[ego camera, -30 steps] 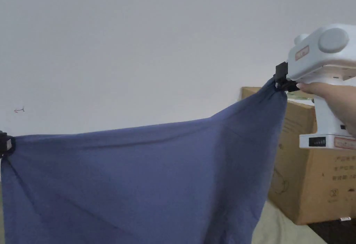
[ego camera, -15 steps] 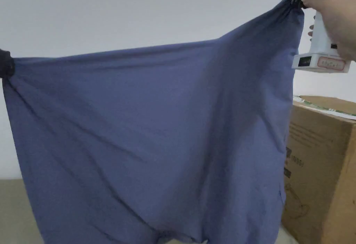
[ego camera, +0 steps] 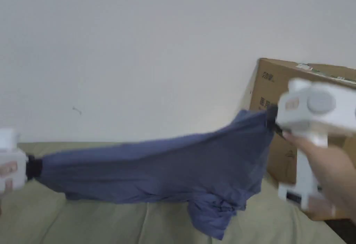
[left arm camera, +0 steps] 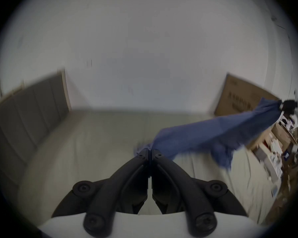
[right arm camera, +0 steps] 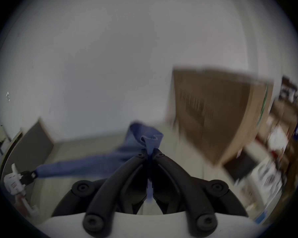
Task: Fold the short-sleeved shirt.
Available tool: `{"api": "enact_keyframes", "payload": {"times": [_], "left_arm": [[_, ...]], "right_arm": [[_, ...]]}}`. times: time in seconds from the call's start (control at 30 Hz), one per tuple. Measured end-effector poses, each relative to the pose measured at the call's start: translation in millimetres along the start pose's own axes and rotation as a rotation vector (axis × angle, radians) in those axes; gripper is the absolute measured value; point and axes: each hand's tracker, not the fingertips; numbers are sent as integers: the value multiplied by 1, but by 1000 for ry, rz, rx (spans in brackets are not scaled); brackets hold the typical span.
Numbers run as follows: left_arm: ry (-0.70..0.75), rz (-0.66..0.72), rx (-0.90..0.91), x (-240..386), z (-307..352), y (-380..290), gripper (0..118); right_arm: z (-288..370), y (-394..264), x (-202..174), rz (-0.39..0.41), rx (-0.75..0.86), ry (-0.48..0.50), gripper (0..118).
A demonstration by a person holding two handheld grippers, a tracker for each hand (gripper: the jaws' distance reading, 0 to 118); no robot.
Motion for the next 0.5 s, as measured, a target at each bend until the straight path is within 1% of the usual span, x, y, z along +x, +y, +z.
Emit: {"api": "enact_keyframes", "payload": {"times": [0.07, 0.1, 0.2, 0.23, 0.27, 0.33, 0.37, 0.4, 0.43, 0.47, 0.5], "left_arm": [[-8, 1, -126, -8, 2, -76, 2], [-15, -2, -193, -11, 7, -112, 2], [-36, 28, -274, -22, 48, -194, 2], [-32, 15, -276, -26, 66, -213, 2], [-25, 0, -288, -29, 82, -227, 2], [-40, 1, -288, -48, 116, -250, 2], [-38, -26, -286, -52, 133, -257, 2], [-34, -45, -282, -56, 150, -263, 2], [-42, -70, -278, -61, 167, -270, 2], [-51, -81, -285, -64, 181, -275, 2], [-64, -90, -300, -66, 195, -282, 2]], "right_arm": [[-23, -79, 35, -15, -208, -29, 3], [-3, -153, 40, -25, -288, -13, 3], [16, -256, 85, -12, -447, -21, 3], [57, -293, 82, 37, -403, -22, 3], [78, -321, 90, 51, -428, -33, 3], [116, -361, 109, 55, -498, -32, 3], [126, -370, 116, 62, -515, -48, 3], [144, -384, 122, 80, -520, -89, 3], [162, -397, 130, 80, -528, -102, 3], [176, -405, 135, 73, -531, -92, 3], [174, -401, 145, 56, -545, -83, 3]]}}
